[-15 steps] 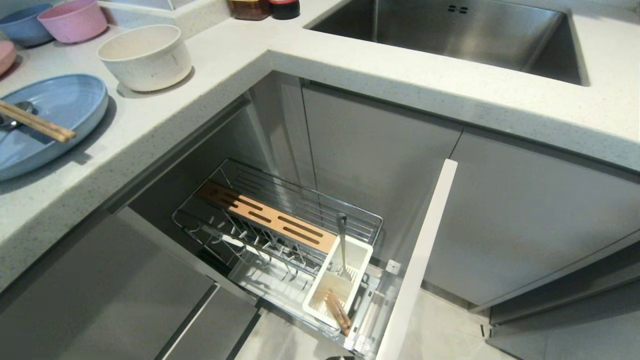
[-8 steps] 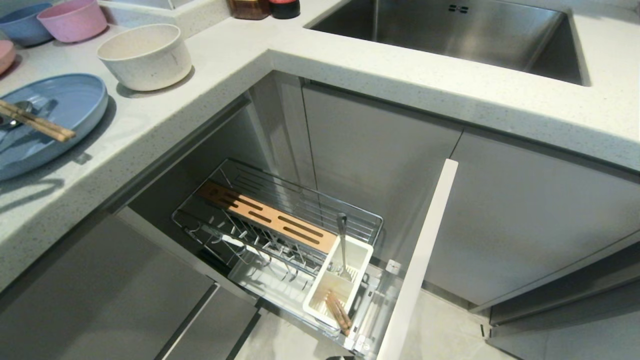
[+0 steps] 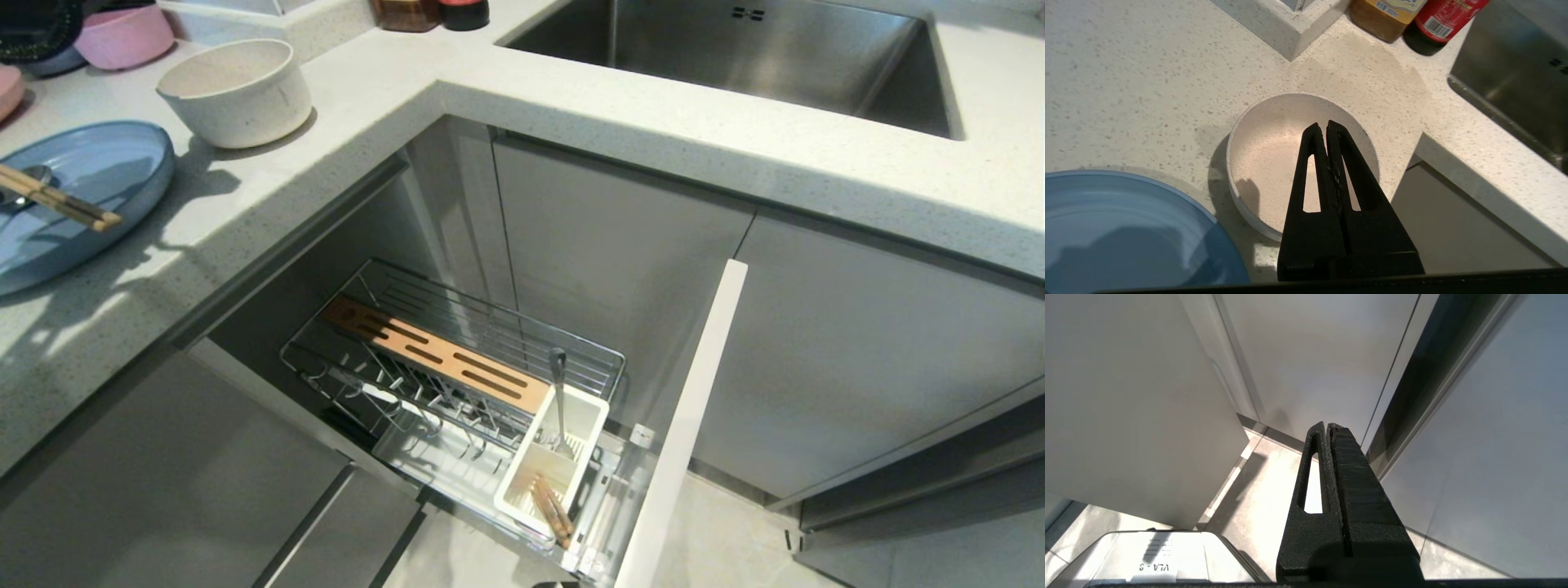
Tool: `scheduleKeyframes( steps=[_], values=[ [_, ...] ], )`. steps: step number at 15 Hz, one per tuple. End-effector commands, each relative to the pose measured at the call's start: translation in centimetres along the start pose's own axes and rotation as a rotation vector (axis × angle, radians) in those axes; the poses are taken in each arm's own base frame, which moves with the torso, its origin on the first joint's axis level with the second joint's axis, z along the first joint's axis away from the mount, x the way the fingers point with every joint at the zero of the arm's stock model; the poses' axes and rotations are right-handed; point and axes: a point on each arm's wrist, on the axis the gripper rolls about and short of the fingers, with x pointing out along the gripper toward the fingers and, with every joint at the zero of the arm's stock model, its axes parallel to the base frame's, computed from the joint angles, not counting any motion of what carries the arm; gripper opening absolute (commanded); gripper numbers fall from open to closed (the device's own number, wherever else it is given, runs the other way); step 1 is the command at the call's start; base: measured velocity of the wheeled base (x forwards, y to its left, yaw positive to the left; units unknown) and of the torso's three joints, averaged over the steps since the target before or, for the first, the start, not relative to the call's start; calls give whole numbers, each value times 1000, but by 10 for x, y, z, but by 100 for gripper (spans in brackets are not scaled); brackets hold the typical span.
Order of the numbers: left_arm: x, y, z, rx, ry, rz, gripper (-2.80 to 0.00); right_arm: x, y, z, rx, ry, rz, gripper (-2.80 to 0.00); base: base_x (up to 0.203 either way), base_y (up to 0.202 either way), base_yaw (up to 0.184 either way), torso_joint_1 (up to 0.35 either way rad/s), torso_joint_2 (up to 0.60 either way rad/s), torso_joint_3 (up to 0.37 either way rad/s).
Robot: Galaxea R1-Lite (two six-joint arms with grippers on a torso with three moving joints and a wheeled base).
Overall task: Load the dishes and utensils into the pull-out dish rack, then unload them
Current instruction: Pick up the bowl and place it in the cupboard
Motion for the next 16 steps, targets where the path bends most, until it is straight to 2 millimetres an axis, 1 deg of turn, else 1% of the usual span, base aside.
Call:
scheduleKeyframes(
  steps=[1, 2, 4, 6, 8, 9, 11, 12, 13, 16],
  values=[
    [1, -4, -1, 34, -4, 8, -280, 0, 0, 0, 0, 2, 0, -280, 0, 0, 0, 0, 0, 0],
    [1, -7, -1, 120, -17, 28, -280, 0, 0, 0, 0, 2, 0, -280, 0, 0, 0, 0, 0, 0],
    [0, -17, -3, 208, -29, 40, -280, 0, 0, 0, 0, 2, 0, -280, 0, 0, 0, 0, 0, 0],
    [1, -26, -9, 298, -18, 89, -280, 0, 0, 0, 0, 1, 0, -280, 0, 0, 0, 0, 0, 0],
    [8, -40, -20, 333, 8, 123, -280, 0, 0, 0, 0, 2, 0, -280, 0, 0, 0, 0, 0, 0],
    [14, -45, -27, 354, 22, 170, -280, 0, 0, 0, 0, 2, 0, -280, 0, 0, 0, 0, 0, 0],
    [26, -48, -36, 379, 41, 238, -280, 0, 0, 0, 0, 2, 0, -280, 0, 0, 0, 0, 0, 0],
    [27, -49, -37, 378, 40, 240, -280, 0, 0, 0, 0, 2, 0, -280, 0, 0, 0, 0, 0, 0],
    [26, -49, -36, 375, 37, 240, 0, 0, 0, 0, 0, 2, 0, -280, 0, 0, 0, 0, 0, 0],
    [22, -51, -29, 344, -15, 234, 0, 0, 0, 0, 0, 1, 0, -280, 0, 0, 0, 0, 0, 0]
  ],
)
